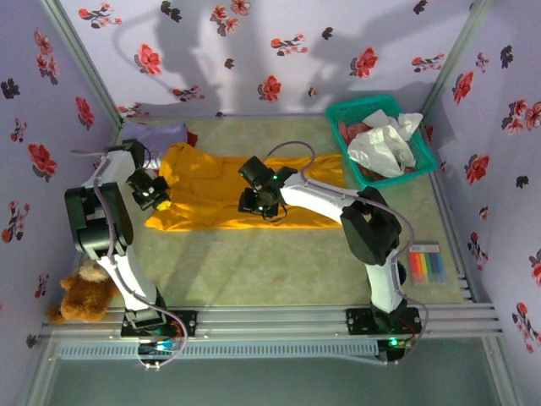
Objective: Fold and stack the t-shirts
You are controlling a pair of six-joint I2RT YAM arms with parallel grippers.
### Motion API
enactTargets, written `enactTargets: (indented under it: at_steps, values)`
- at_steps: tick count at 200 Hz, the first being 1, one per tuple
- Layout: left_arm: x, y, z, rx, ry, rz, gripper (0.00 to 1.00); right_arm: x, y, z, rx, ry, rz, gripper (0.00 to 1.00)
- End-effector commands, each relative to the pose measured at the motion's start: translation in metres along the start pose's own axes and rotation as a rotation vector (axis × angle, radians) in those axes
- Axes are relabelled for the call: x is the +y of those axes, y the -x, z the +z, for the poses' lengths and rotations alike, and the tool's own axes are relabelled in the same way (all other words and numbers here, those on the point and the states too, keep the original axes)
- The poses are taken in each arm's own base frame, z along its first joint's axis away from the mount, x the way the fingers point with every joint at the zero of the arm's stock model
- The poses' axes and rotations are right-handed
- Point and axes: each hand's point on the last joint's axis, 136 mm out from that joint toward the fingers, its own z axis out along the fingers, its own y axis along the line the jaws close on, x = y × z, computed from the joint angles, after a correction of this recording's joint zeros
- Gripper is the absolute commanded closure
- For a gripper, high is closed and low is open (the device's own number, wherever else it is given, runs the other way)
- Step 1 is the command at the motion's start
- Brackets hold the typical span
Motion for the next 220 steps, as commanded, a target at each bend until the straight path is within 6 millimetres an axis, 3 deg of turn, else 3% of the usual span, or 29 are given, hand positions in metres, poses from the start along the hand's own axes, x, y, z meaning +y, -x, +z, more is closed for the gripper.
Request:
enactTargets:
  at_steps: [1,39,68,75,100,141,167,220]
  values:
    - [-0.029,0.010,-0.008,0.018,-0.097,-0.034,1.00,0.000,0.007,-0.024,-0.045,0.029,0.026,0.48]
    - [-0.076,0.047,0.003,-0.002,-0.187,-0.011,1.00,-0.022,0.010,-0.037,-0.081,0.013,0.057,0.47]
    - [-0.113,0.065,0.013,-0.010,-0.282,-0.002,1.00,-0.029,0.010,-0.044,-0.083,0.004,0.059,0.48]
    - [-0.116,0.065,0.014,-0.005,-0.292,-0.012,0.92,-0.031,0.009,-0.046,-0.084,-0.002,0.054,0.47]
    - [-0.130,0.082,0.004,-0.063,-0.375,-0.024,0.74,-0.039,0.010,-0.053,-0.095,-0.020,0.051,0.47]
    - [-0.133,0.103,-0.039,-0.229,-0.533,-0.092,0.74,-0.058,0.015,-0.062,-0.114,-0.038,0.073,0.47]
    - [-0.115,0.084,-0.049,-0.265,-0.451,-0.075,0.73,-0.067,0.018,-0.066,-0.125,-0.045,0.084,0.46]
    - [-0.079,0.003,0.001,-0.093,-0.230,0.035,0.57,-0.091,0.017,-0.064,-0.115,-0.062,0.113,0.46]
